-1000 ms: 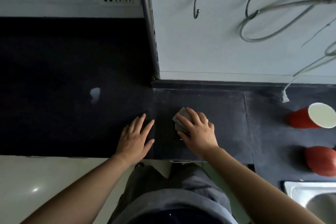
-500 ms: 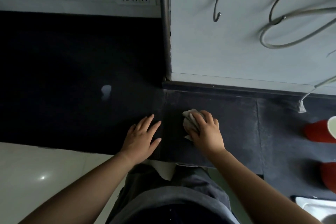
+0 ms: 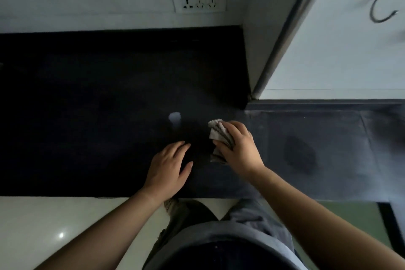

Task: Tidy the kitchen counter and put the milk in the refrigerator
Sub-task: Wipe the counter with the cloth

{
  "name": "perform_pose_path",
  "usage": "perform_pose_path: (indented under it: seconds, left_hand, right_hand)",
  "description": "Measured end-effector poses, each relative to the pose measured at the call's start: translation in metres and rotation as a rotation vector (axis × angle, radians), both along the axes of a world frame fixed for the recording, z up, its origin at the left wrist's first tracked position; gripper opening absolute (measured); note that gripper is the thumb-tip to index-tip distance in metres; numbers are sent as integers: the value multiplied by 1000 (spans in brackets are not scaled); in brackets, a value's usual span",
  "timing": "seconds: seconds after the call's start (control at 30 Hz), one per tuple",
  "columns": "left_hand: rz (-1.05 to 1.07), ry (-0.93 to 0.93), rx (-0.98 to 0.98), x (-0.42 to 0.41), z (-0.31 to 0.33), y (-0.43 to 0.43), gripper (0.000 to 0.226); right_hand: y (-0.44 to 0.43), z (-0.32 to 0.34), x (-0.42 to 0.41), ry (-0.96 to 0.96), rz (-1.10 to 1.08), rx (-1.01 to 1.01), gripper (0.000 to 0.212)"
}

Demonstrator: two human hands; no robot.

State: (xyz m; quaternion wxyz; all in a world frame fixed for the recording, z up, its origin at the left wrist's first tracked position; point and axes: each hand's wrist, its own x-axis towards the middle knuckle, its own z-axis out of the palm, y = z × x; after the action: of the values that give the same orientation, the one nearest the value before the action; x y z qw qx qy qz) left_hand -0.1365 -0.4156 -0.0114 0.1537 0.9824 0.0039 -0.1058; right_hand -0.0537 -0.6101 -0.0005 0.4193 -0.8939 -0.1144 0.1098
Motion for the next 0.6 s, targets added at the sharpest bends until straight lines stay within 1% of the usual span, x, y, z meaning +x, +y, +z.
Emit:
perform_pose_path:
  seconds: [0.1, 0.17, 0.2, 0.3, 0.33, 0.47, 0.53, 0.6]
  left_hand:
    - [-46, -7, 11, -1, 0, 47, 59]
    - [-62, -7, 13, 4, -1, 77, 57]
    - [-69, 1, 14, 7, -3, 91, 55]
    - [-86, -21, 66, 18, -11, 129, 50]
    - [-73, -33, 92, 22, -13, 141, 49]
    - [-26, -49, 130, 38, -23, 174, 50]
    - [-35, -56, 127, 47, -28, 183, 51]
    - [-42, -58, 122, 58, -34, 186, 51]
  right_hand:
    - [47, 0, -9, -8, -48, 11, 49]
    - [72, -4, -13, -16, -88, -39, 51]
    - [81, -8, -15, -5, -112, -120, 51]
    - [98, -21, -25, 59, -188, -458, 51]
    - [102, -25, -29, 49, -207, -509, 50]
    - [111, -34, -38, -107, -188, -594, 48]
    - [117, -39, -35, -132, -199, -631, 47]
    - [125, -43, -28, -124, -258, -624, 44]
